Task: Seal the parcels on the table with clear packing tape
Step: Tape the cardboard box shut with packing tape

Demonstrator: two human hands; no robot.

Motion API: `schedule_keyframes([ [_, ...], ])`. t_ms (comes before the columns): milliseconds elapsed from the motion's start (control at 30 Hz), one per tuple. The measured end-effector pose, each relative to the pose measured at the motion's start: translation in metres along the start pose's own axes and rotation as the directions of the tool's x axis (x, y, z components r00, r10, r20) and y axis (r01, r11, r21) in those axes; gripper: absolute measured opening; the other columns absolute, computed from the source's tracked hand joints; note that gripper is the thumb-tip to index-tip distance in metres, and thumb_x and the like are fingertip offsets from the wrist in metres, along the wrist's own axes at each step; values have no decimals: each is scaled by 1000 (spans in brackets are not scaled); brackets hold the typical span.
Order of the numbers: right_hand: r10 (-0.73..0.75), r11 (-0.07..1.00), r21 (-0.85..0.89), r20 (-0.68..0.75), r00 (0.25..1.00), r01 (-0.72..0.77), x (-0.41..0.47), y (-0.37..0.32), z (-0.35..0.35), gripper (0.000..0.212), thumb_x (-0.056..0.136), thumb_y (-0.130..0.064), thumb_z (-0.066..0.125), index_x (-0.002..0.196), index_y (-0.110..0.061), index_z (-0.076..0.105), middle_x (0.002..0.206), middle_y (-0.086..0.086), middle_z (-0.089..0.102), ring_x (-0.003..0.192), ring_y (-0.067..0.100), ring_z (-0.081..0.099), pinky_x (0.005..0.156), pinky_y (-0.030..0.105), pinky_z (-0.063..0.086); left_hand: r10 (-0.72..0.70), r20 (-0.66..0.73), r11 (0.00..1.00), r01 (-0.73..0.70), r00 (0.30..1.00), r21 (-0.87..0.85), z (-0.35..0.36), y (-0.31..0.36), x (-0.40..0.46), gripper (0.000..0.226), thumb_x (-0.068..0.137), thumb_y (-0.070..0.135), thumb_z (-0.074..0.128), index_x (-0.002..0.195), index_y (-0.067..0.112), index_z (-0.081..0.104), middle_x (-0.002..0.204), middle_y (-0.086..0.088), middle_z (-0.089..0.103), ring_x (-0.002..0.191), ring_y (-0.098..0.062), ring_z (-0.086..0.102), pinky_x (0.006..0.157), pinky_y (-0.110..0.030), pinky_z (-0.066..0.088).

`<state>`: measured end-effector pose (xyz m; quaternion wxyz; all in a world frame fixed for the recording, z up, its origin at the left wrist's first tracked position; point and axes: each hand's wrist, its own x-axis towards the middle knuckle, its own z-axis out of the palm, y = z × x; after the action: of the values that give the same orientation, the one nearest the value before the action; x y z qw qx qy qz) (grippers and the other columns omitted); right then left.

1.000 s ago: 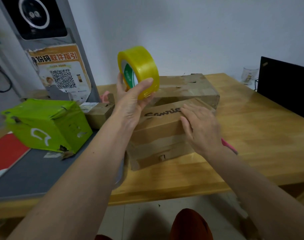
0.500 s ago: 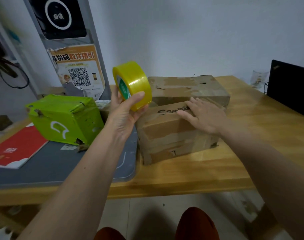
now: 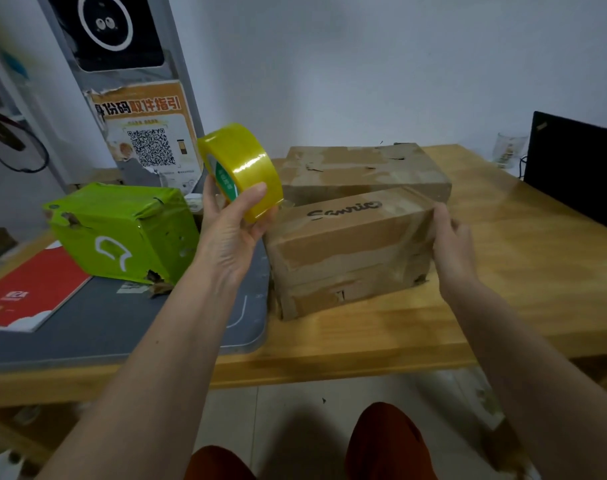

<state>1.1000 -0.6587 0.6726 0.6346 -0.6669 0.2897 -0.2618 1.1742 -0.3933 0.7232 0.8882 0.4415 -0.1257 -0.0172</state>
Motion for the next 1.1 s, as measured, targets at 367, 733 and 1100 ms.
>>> schedule_keyframes([
  [367, -196, 978, -3, 327, 925, 209, 12, 5, -21, 56, 76, -68, 64, 113, -26, 59, 120, -2, 64, 111, 17, 62, 95, 43, 52, 74, -86, 996, -70, 994, 48, -7, 2, 13, 86, 78, 5, 76, 150, 28, 35, 136, -4, 60, 113, -21, 67, 79, -32, 58],
  [733, 102, 992, 35, 385, 917, -125, 15, -32, -20, 59, 72, -68, 69, 110, -23, 66, 101, 3, 75, 82, 20, 73, 65, 31, 57, 70, -57, 994, -75, 996, -74, 0, 14, 18, 84, 81, 6, 71, 153, 19, 33, 137, -9, 58, 112, -25, 66, 82, -35, 59],
  [1100, -187, 784, -505, 362, 913, 361, 12, -58, 4, 45, 100, -40, 48, 99, 1, 67, 99, 13, 67, 92, 30, 59, 74, 33, 44, -13, 53, 995, 7, 998, 97, -7, -10, 3, 100, 68, 6, 83, 150, 33, 32, 145, -8, 53, 121, -30, 62, 80, -36, 57],
])
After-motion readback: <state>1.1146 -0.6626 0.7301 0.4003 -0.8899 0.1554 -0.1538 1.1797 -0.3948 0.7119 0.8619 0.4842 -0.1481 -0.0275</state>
